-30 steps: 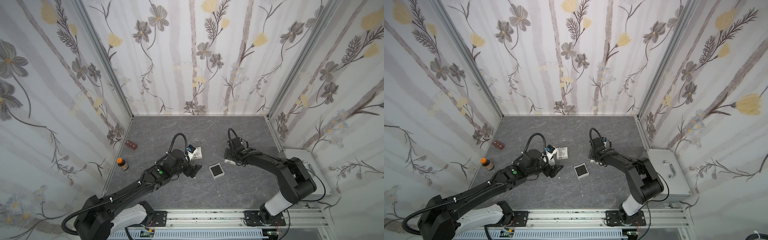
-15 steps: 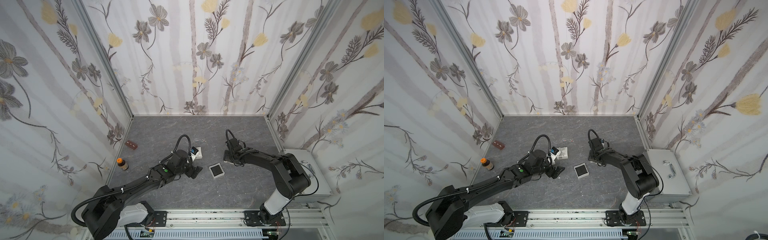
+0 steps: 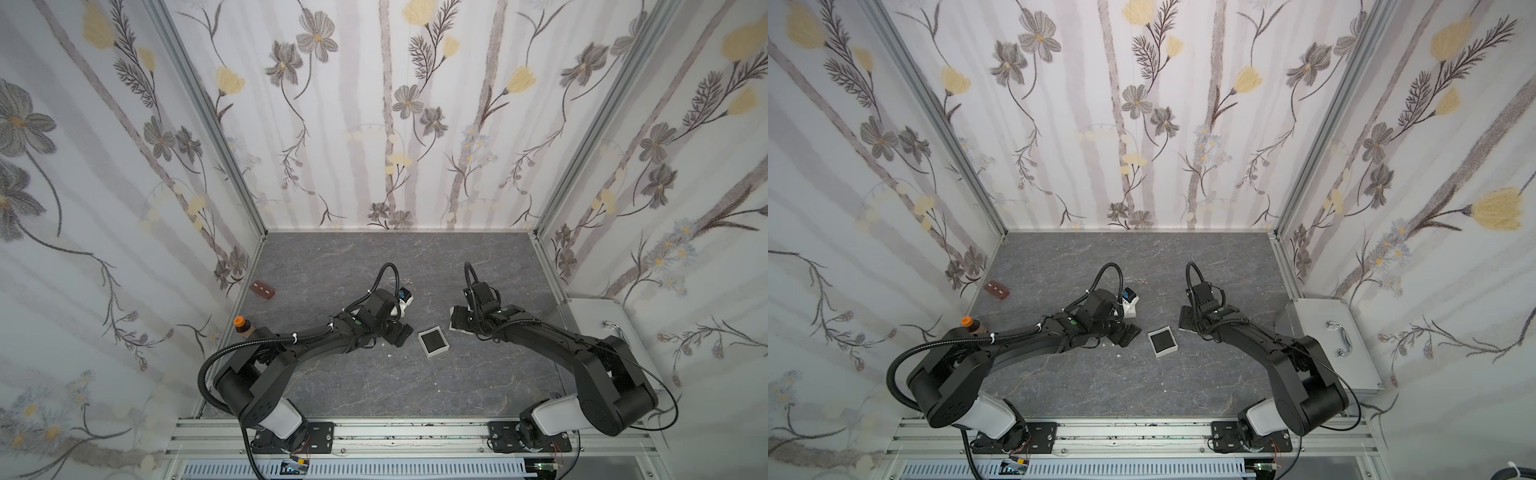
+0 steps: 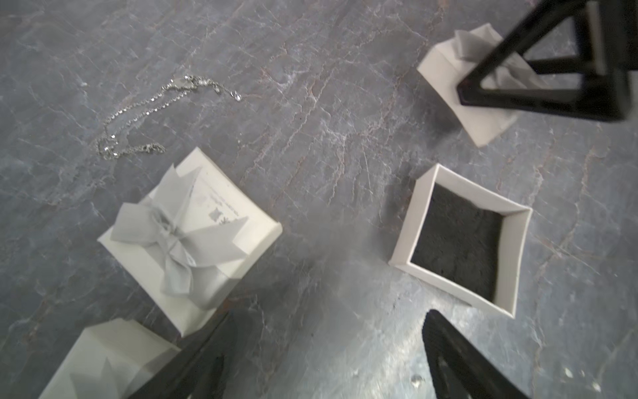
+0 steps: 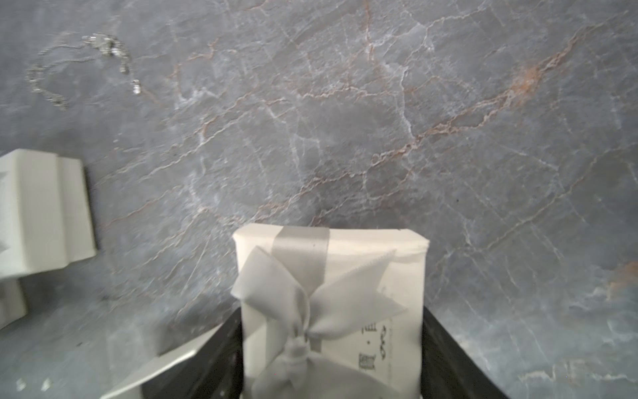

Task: Take the necklace out of the lift-off lid jewelry box
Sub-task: Pick up the lid from the center of the board, then move the jewelry box to the center of the board.

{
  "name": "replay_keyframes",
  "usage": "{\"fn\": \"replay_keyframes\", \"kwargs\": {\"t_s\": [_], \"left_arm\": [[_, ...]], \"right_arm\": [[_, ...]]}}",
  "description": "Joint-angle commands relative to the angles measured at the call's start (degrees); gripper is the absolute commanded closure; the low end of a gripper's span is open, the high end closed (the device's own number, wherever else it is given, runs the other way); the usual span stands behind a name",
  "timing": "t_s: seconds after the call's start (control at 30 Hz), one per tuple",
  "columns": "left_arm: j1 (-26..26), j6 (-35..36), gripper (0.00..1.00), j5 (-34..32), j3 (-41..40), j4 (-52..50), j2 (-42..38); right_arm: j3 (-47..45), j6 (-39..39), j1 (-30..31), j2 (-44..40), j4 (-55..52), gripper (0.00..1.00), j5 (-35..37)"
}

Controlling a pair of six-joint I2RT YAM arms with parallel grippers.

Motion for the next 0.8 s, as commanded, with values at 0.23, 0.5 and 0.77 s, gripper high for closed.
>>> {"fn": "replay_keyframes", "kwargs": {"t_s": [0.23, 0.5, 0.77], "left_arm": [[-0.8, 2.9, 0.21, -1.0, 9.5, -6.5, 10.9], [-4.0, 4.7, 0.21, -1.7, 8.8, -8.4, 11.0], [-7.9, 2.4, 0.21, -1.5, 6.9, -8.5, 8.3]], "right_arm": [[-8.7, -0.5, 1.1, -12.1, -0.9, 0.31, -7.9], [-11.3, 0.5, 1.1, -14.7, -1.1, 0.31, -8.4], [-14.2, 2.0, 1.3, -16.4, 0.0, 0.31, -9.6]]}}
